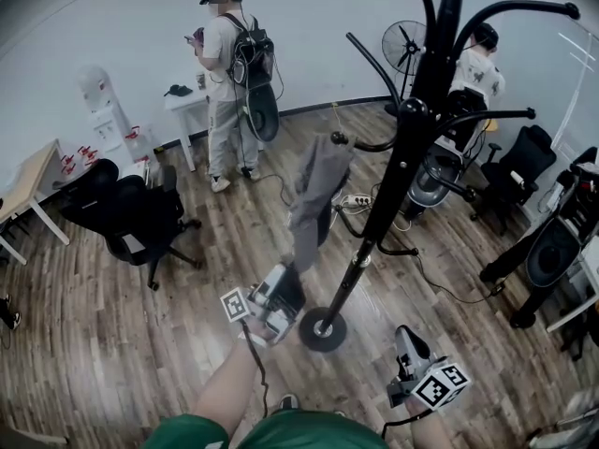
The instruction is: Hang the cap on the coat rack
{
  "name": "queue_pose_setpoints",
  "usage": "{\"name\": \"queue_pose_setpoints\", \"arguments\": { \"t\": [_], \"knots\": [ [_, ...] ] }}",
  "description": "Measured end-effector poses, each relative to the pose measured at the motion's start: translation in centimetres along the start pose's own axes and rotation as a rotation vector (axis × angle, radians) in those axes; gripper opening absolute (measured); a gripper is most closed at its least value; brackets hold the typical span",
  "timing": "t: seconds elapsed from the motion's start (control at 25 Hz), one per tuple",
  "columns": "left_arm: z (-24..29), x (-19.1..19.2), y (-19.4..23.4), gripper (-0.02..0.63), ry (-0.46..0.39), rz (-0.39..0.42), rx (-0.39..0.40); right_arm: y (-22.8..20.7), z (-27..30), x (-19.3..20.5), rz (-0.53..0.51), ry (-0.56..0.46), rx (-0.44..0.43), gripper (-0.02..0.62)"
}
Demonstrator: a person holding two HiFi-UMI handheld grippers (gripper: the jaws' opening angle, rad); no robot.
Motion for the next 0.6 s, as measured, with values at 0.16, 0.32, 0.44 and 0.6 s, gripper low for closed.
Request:
{"name": "queue_pose_setpoints", "arguments": {
  "t": [0.16, 0.32, 0.44, 0.6],
  "knots": [
    [-1.7, 0.3, 0.4, 0.339, 0.032, 0.008, -0.04, 0.0, 0.5, 0.2, -0.001, 0.01, -0.01, 0.009],
    [-2.4, 0.7, -0.3, 0.339, 0.134, 0.075, -0.098, 0.0, 0.9, 0.1, -0.007, 0.017, -0.018, 0.009],
    [-1.9, 1.0, -1.9, 0.337, 0.242, 0.176, -0.136, 0.1, 1.3, -0.5, -0.023, 0.015, -0.026, 0.009],
    [-0.7, 1.3, -4.2, 0.302, 0.435, 0.42, -0.199, 0.2, 2.0, -1.3, -0.04, 0.012, -0.038, 0.009]
  ]
}}
Point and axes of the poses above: the fingertips, and each gripper's own axes: z forward along the fingers, y to its left, x out of its underside, the point moved 9 cm from there along -z, backward along the fingers, and after that the axes turned 9 degrees about z, right-handed, at the moved point
